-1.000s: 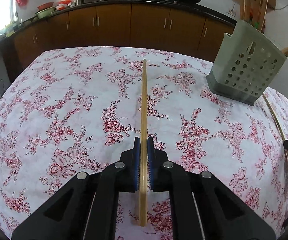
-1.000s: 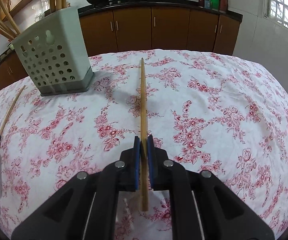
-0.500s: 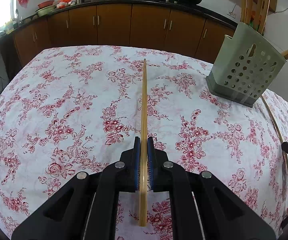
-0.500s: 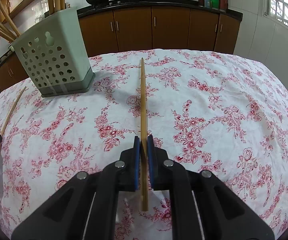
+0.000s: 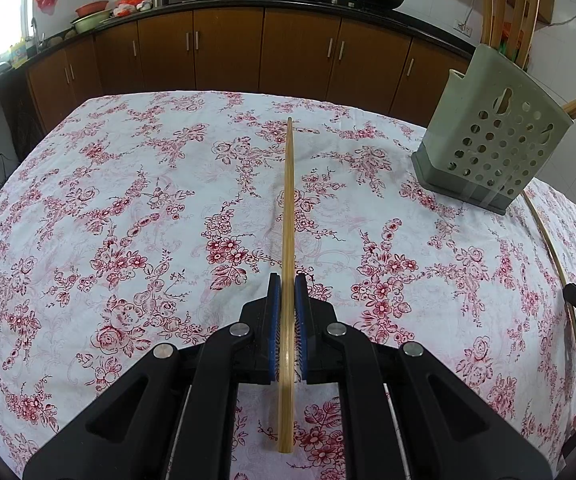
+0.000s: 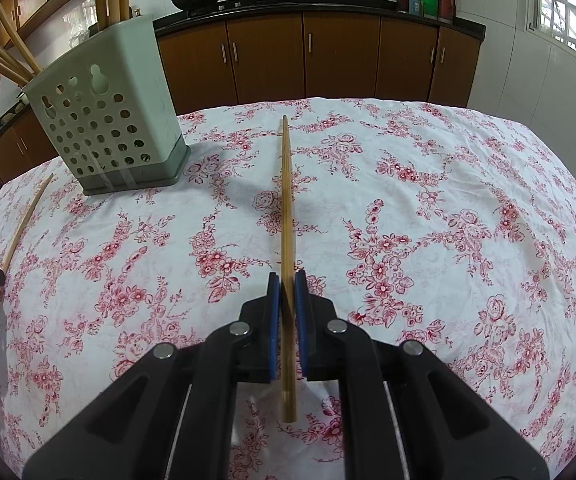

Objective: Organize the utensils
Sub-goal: 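Hold the grasped chopsticks closed in both tools above the cloth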

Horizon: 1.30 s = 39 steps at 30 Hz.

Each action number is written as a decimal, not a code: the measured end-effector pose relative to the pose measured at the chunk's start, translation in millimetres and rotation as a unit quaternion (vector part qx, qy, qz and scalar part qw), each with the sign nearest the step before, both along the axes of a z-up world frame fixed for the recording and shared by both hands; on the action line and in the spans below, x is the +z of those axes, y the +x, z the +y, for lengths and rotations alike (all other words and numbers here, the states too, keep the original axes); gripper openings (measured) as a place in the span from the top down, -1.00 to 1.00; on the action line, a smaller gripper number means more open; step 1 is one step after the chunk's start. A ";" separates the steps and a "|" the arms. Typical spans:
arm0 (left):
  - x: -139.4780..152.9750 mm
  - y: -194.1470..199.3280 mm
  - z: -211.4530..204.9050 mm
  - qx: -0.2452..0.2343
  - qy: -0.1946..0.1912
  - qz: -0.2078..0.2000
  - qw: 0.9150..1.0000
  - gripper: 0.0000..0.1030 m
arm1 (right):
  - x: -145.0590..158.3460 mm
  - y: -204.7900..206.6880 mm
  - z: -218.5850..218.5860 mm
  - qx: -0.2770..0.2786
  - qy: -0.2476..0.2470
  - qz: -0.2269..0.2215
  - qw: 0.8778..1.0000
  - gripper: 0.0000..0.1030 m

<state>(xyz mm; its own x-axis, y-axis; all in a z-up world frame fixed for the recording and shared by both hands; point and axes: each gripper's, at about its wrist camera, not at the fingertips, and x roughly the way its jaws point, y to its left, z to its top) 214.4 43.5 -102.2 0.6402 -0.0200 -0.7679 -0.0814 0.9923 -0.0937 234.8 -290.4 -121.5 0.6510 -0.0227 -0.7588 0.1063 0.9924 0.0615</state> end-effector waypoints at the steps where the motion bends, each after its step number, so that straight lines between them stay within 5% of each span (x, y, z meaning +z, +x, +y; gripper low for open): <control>1: 0.0 0.0 0.1 0.000 0.000 0.000 1.000 0.83 | 0.0 0.0 0.0 0.000 0.000 0.000 1.000 0.80; 34: -0.1 0.0 0.8 -0.001 -0.005 0.000 1.000 0.83 | 0.3 -0.3 -0.4 0.001 0.005 -0.001 1.000 0.80; 39: 0.5 -9.6 -2.3 -0.015 0.019 0.004 1.000 0.83 | 0.4 -6.6 -1.3 0.002 0.007 -0.002 1.000 0.80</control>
